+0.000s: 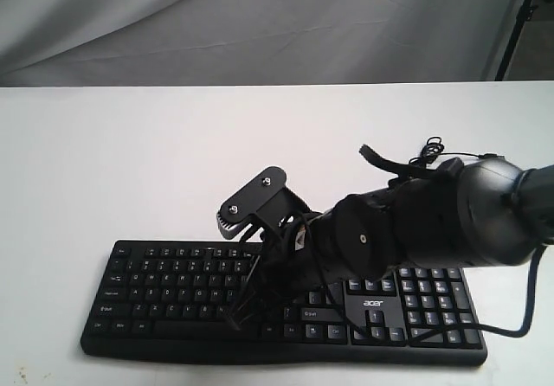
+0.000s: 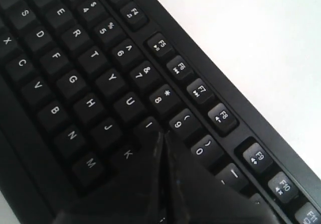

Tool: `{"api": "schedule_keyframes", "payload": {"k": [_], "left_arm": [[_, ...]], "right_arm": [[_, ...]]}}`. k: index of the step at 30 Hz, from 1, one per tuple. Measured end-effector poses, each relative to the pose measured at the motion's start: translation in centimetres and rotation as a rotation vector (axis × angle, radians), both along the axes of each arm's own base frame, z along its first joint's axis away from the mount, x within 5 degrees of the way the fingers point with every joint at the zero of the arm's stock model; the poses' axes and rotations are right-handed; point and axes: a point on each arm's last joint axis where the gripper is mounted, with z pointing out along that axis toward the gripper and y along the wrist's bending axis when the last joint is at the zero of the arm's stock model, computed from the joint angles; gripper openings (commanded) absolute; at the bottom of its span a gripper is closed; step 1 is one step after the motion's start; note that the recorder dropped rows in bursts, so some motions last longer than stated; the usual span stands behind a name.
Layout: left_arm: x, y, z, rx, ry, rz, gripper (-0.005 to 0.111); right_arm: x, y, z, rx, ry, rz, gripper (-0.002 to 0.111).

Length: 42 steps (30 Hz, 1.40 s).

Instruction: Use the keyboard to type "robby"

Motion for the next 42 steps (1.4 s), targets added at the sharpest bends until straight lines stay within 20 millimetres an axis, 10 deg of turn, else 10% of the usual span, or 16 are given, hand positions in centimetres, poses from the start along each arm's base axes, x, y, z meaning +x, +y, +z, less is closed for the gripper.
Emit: {"api": "schedule_keyframes", "payload": {"k": [15, 26, 42], "left_arm": [[0.0, 0.0, 0.0, 0.000, 0.000, 0.000, 0.000], [0.0, 0.0, 0.0, 0.000, 0.000, 0.000, 0.000], [0.0, 0.0, 0.0, 0.000, 0.000, 0.000, 0.000]], "right_arm": [[0.3, 0.1, -1.4, -0.012, -0.007, -0.011, 0.000], [-1.1, 3.7, 3.7, 0.069, -0.031, 0.105, 0.000], [-2.2, 5.5, 0.0, 0.021, 0.016, 0.139, 0.000]]}}
